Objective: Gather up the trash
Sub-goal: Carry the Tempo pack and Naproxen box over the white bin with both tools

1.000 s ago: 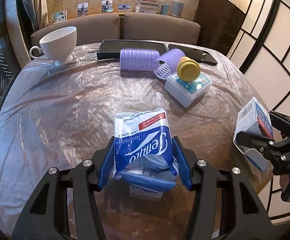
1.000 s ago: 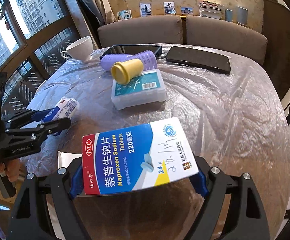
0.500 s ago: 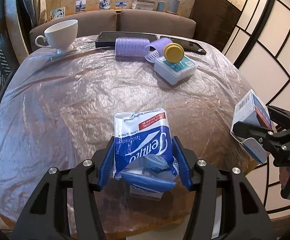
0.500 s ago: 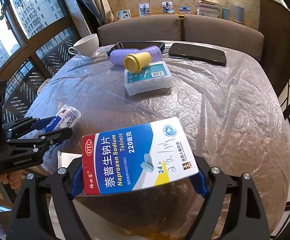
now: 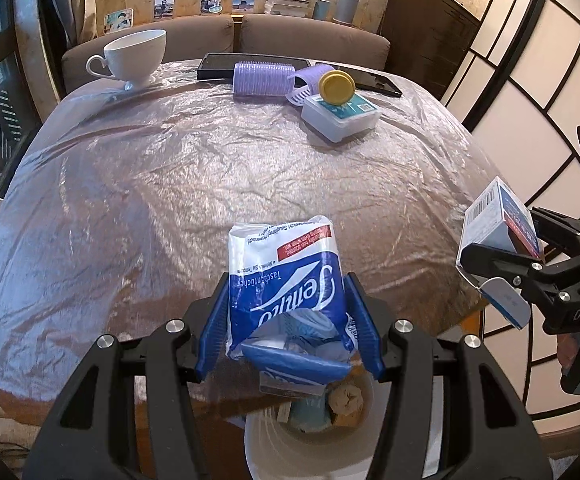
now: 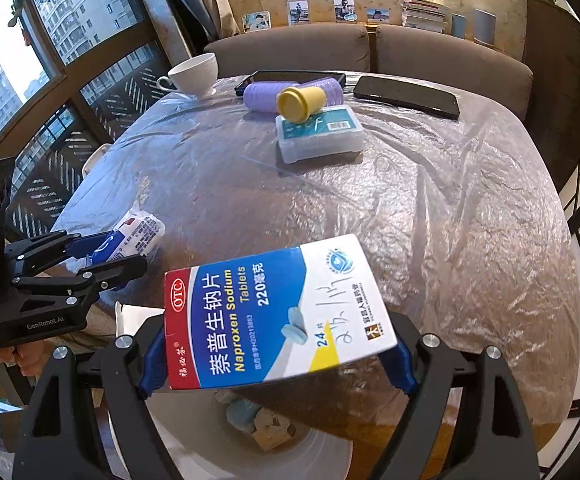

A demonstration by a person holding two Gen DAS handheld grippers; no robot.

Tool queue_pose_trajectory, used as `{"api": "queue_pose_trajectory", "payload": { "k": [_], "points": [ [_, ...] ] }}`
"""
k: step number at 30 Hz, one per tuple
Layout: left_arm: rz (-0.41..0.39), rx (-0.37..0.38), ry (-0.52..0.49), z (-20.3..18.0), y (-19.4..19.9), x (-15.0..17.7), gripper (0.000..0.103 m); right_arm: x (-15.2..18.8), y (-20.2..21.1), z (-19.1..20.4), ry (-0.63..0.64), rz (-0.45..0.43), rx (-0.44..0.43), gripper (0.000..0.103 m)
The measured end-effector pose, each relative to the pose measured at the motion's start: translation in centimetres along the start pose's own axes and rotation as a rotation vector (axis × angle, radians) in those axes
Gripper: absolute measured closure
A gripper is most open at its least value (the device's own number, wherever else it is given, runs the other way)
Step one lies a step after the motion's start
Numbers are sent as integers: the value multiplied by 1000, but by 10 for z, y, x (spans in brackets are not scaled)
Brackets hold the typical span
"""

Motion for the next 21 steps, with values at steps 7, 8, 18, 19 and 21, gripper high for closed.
{"api": "queue_pose_trajectory", "payload": {
  "k": [7, 8, 18, 19, 21],
  "points": [
    [6, 12, -30, -7, 15, 18, 47, 18, 9, 7, -4, 18, -14, 21],
    [7, 14, -32, -8, 17, 20, 47, 20, 10, 9, -2, 20, -14, 21],
    [14, 50, -77, -22, 36, 38, 47, 38, 21, 18, 6, 38, -32, 21],
    [16, 54, -81, -23, 37, 39, 47, 41, 22, 19, 5, 42, -33, 21],
    [20, 67, -90, -27, 40, 43, 47, 46, 23, 20, 3, 49, -39, 21]
  ]
}}
Point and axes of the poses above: each gripper's, at about its wrist camera, not at the fingertips, and y roughly against the way its jaws point, z to its left, x to its underside, the point moved 7 cm from there along -y, roughly the way its jaws point, and after that the axes turned 2 degrees about -x, right-handed, at the moved point
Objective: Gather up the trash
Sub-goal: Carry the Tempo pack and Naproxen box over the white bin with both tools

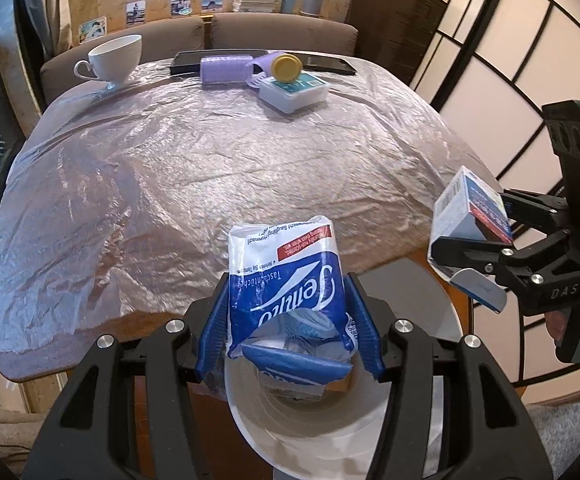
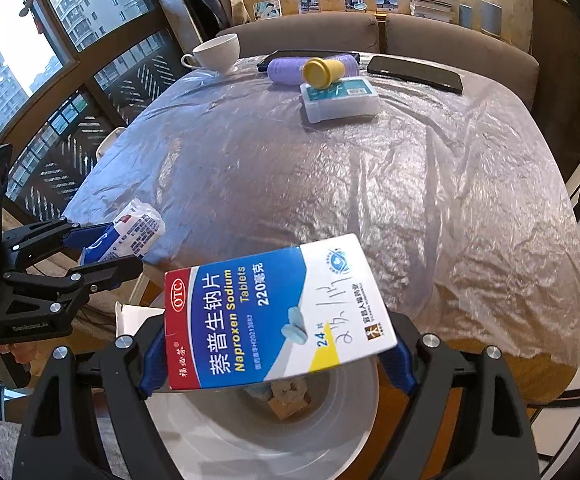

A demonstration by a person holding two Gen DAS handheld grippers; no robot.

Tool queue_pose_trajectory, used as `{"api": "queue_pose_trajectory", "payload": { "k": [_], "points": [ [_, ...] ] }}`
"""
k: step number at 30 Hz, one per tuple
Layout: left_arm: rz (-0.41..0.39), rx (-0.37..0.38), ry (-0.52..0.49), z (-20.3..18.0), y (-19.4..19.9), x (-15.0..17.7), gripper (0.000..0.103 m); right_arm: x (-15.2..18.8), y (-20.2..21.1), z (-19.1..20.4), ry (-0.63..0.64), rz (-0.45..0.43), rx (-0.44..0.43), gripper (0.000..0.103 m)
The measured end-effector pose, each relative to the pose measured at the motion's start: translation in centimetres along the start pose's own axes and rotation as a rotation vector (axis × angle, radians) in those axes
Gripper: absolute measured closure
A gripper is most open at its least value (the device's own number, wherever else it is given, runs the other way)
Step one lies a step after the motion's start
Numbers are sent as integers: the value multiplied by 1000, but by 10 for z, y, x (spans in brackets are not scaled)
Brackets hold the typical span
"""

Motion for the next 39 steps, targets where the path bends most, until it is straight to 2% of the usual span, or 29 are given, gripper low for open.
{"api": "queue_pose_trajectory", "payload": {
  "k": [17, 39],
  "points": [
    [82, 60, -41, -20, -4, 36, 47, 45, -4, 7, -5, 89, -21, 21],
    [202, 50, -94, -28, -47, 67, 47, 79, -46, 4, 3, 191, -8, 21]
  ]
}}
Point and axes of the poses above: each gripper's, at about its wrist camera, not at the fingertips, and y roughly against the way its jaws point, z to its left, x to its underside, the point moved 7 cm from there along -y, roughly the way its jaws point, and after that the axes turned 2 degrees about -x, right-handed, at the moved point
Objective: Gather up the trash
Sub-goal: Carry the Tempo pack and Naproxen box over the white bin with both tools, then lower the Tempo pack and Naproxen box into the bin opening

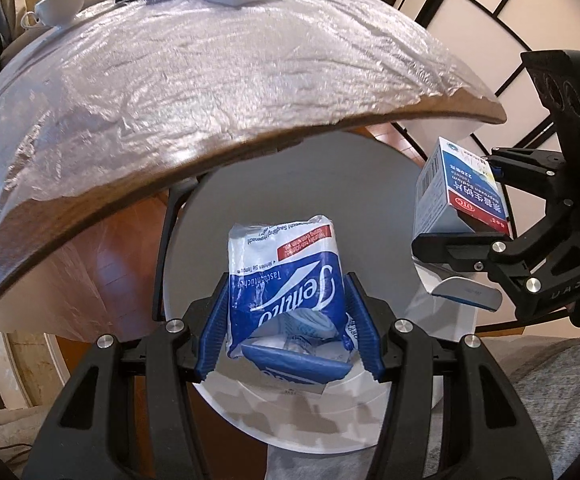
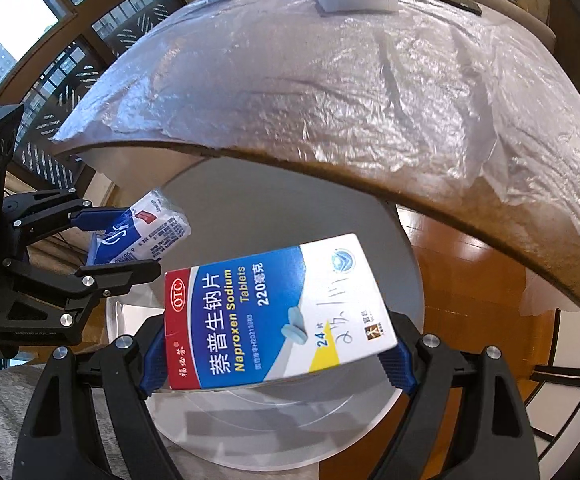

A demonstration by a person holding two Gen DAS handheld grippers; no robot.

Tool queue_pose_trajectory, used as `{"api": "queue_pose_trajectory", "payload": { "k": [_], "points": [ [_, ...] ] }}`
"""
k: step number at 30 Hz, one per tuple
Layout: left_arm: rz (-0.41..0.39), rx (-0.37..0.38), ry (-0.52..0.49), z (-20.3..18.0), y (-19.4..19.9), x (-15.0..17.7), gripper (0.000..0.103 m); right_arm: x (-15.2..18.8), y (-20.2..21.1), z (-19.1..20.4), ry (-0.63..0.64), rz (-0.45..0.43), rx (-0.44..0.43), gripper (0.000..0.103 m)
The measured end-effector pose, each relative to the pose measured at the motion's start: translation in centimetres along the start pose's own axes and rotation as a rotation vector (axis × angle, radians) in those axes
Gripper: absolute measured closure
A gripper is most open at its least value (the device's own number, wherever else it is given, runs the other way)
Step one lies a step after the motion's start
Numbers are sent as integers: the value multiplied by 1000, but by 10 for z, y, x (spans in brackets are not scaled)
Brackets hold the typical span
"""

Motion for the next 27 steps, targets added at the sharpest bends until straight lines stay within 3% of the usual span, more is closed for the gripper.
{"api": "queue_pose_trajectory", "payload": {
  "k": [27],
  "points": [
    [73, -29, -21, -5, -59, 11, 47, -2, -49, -5, -38, 75, 23, 21]
  ]
}}
Point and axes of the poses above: each gripper's, at about its wrist camera, not at the fingertips, and y roughly against the way its jaws point, z to its left, x to its underside, the point moved 7 cm from there along -y, roughly the way its jaws point, and after that the axes turned 2 degrees about -x, right-handed, at the moved point
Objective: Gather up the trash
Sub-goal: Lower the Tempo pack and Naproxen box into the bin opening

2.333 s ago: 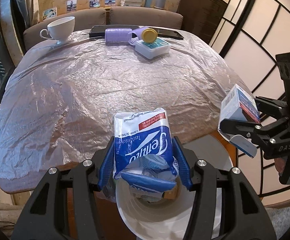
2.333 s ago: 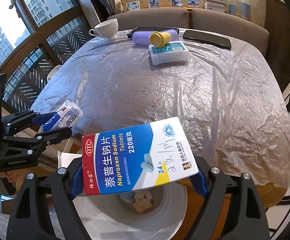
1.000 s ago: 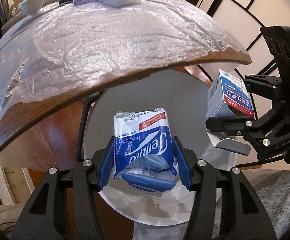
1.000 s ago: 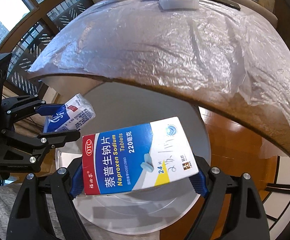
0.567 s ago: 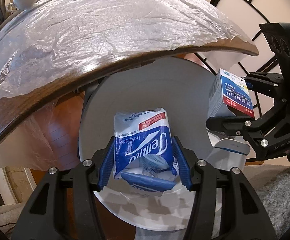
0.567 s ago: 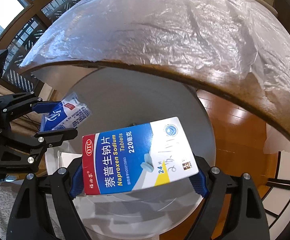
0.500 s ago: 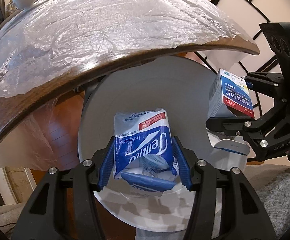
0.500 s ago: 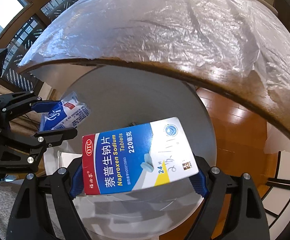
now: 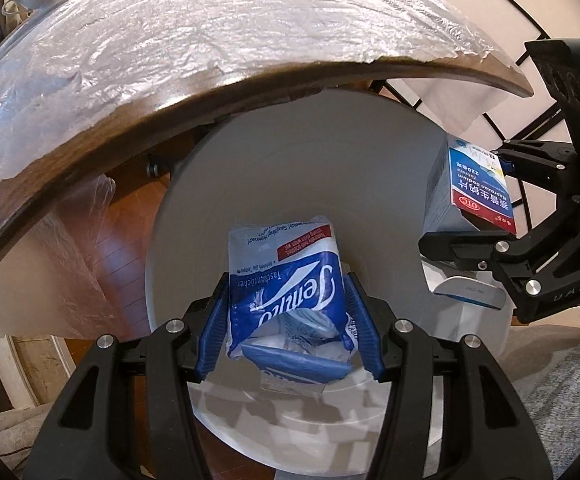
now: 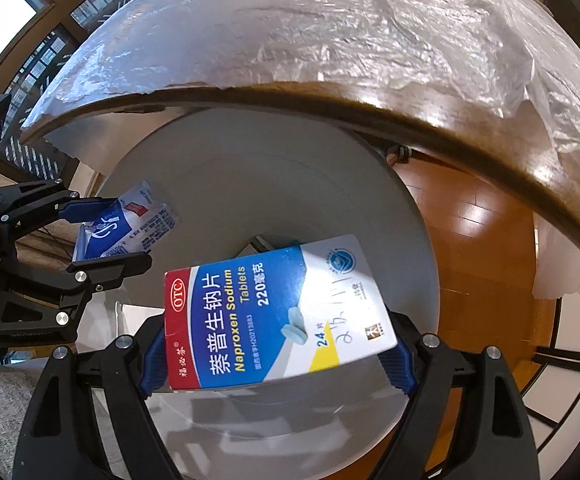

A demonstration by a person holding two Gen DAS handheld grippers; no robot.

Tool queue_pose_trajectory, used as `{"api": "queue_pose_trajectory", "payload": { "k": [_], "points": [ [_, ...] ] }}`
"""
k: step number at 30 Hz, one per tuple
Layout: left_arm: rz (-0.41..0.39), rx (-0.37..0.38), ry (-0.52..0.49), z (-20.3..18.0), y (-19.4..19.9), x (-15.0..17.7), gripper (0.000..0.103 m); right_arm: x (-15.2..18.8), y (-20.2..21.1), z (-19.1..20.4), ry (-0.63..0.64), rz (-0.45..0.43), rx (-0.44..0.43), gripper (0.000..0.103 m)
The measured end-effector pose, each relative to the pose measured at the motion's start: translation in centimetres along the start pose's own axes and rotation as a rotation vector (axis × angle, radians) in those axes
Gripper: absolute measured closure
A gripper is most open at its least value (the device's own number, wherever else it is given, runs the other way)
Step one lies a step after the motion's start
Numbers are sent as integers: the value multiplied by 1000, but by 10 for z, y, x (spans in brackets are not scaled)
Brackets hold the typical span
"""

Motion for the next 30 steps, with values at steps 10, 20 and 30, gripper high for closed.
{"api": "queue_pose_trajectory", "payload": {
  "k": [10, 20, 30],
  "points": [
    [24, -9, -16, -6, -18, 1, 47, -2, -13, 5, 11, 5, 25, 21],
    [39, -24, -26, 3, -24, 8, 47, -2, -24, 12, 7, 13, 30, 21],
    [48, -32, -30, -6, -26, 3, 47, 0, -27, 9, -1, 23, 32, 21]
  ]
}}
Point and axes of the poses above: each gripper's, at about its wrist camera, not at the fingertips, and y roughly against the way its jaws point, z to its left, x to its underside, the point moved 7 cm from there along -y, roughly the way its jaws point, and after that the axes turned 2 degrees about -x, right-handed, at the moved point
